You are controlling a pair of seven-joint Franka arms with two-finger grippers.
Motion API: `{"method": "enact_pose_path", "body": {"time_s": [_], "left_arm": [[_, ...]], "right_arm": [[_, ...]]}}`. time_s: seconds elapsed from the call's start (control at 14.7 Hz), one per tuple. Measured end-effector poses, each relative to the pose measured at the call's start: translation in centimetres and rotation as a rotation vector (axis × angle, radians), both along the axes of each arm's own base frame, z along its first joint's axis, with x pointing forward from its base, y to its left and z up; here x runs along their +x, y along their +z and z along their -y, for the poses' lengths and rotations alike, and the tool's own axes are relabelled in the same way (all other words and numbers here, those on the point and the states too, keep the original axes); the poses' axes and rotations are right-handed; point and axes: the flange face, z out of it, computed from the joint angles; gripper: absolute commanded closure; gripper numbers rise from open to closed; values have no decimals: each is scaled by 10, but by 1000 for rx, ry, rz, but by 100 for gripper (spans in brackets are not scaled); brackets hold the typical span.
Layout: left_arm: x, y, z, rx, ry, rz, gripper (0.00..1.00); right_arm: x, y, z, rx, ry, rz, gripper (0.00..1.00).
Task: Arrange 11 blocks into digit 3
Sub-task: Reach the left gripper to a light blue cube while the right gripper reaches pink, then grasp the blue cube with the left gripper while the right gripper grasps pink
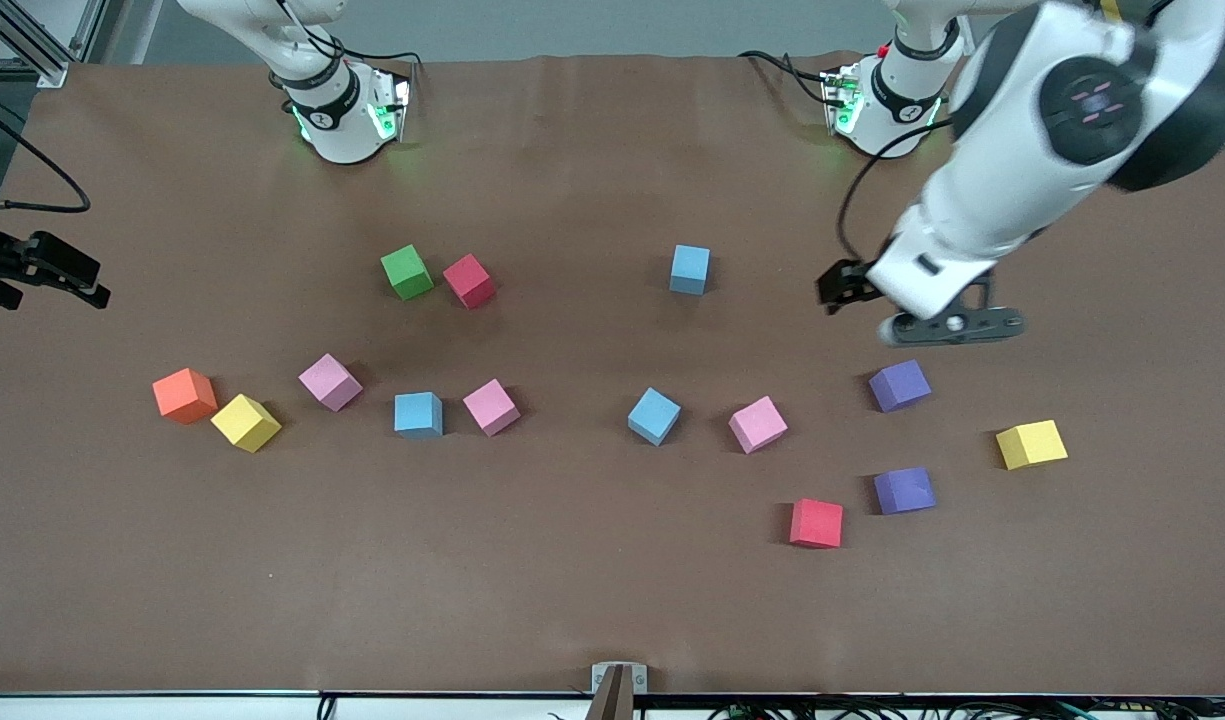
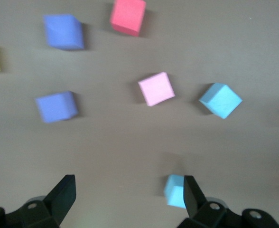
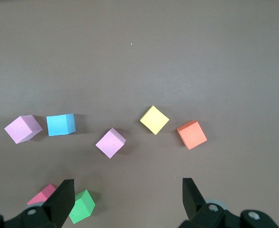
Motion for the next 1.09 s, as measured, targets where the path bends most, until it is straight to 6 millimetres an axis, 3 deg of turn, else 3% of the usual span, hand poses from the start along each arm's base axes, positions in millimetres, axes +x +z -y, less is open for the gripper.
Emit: {"method": "enact_pose_path", "body": {"time_s": [0.2, 0.47, 0.68, 0.88, 1.09], "left_arm": [[-28, -54, 57, -22, -13, 20, 1], [-77, -112, 98, 17, -120, 9, 5], [-126, -157, 124, 40, -214, -5, 5], [-171, -200, 140, 35, -290, -1, 4], [-196, -230, 147, 59, -349, -23, 4]], "right_arm": [[3, -9, -1, 1, 2, -16, 0], [14, -32, -5, 4, 9, -56, 0], [23, -53, -16, 5, 32, -91, 0], [33, -83, -50, 6, 88, -146, 0], [45, -128, -120, 20, 180, -186, 0]]}}
